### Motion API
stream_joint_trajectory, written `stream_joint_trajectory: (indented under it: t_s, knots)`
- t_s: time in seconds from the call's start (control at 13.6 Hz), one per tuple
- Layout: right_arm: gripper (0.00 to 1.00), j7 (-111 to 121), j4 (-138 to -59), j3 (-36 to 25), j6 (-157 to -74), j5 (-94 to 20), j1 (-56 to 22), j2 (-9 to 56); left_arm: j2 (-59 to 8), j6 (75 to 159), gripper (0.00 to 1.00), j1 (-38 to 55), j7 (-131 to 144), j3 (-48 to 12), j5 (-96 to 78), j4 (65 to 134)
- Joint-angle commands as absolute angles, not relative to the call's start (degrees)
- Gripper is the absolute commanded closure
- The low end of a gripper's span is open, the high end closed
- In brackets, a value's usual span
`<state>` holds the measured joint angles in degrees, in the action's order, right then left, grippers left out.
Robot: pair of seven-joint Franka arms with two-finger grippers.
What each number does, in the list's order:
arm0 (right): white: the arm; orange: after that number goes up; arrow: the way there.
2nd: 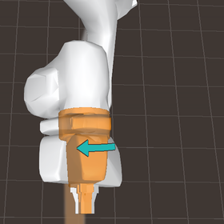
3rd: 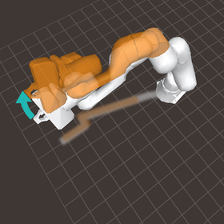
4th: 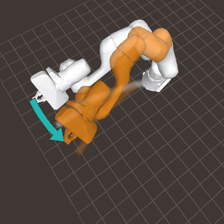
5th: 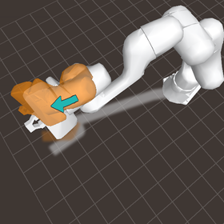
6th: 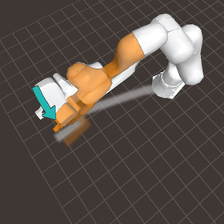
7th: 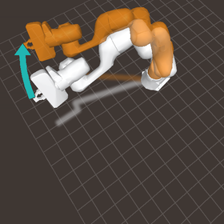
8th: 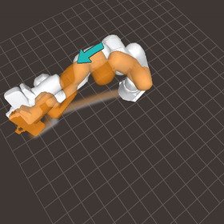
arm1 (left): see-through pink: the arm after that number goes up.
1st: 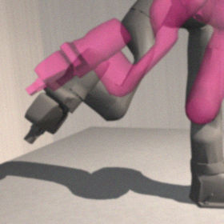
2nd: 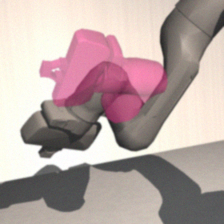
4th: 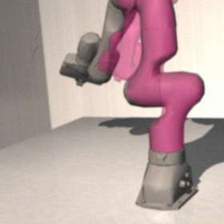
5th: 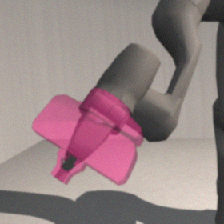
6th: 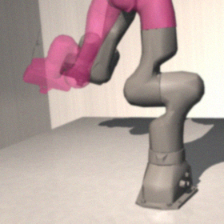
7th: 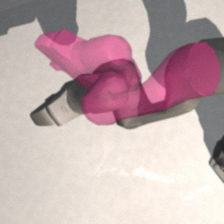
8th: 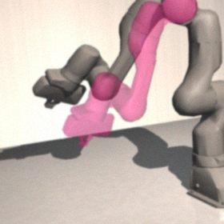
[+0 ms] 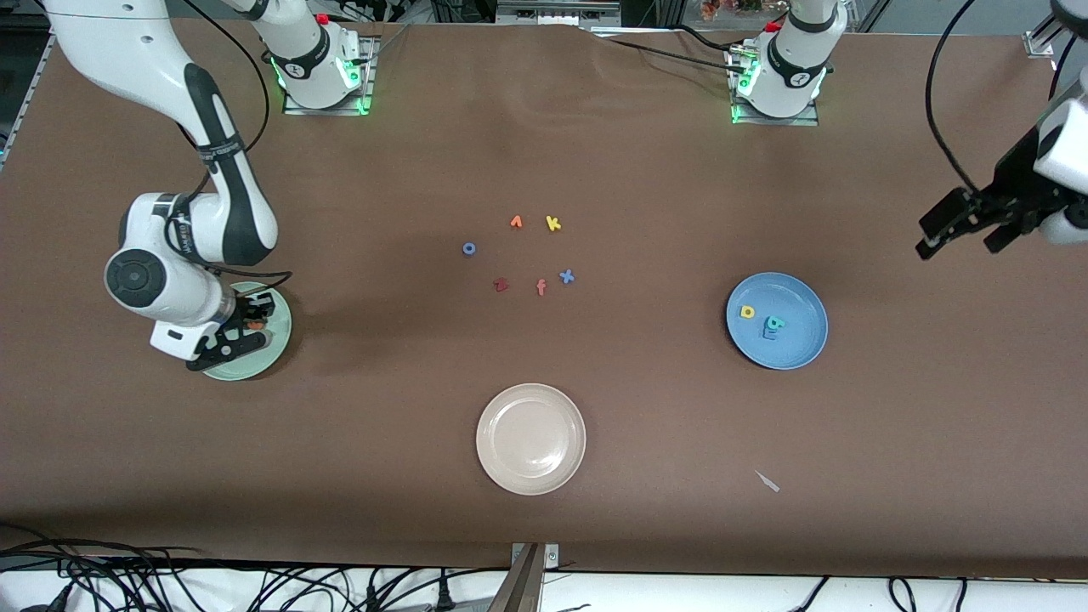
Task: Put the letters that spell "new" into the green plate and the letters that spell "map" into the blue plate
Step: 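Drop the orange letter on the green plate and raise the right gripper to rest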
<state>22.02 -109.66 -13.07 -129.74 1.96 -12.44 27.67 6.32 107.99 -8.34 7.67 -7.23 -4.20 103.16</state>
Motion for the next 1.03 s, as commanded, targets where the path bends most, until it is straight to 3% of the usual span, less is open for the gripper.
stream_joint_trajectory:
  t_s: [0.0, 0.15, 0.37, 0.96]
  knots:
    - [0.0, 23.47, -107.84, -12.22, -128.68, -3.14, -12.3, 28.57, 5.81, 105.03, 0.0, -4.22, -0.14, -0.71, -6.33, 100.57]
    - [0.0, 23.38, -106.62, -11.34, -125.36, -3.78, -13.53, 27.6, 4.57, 105.2, 0.0, -4.22, -0.88, -0.79, -6.59, 99.76]
    - [0.0, 22.94, -100.57, -9.85, -113.94, -3.87, -14.06, 27.33, 4.92, 105.21, 0.0, -3.08, -1.14, -0.53, -6.42, 100.9]
    - [0.0, 11.79, -91.42, -9.84, -98.28, -2.9, -20.38, 26.64, 5.36, 105.03, 0.0, -1.23, -1.05, -0.35, -6.15, 102.57]
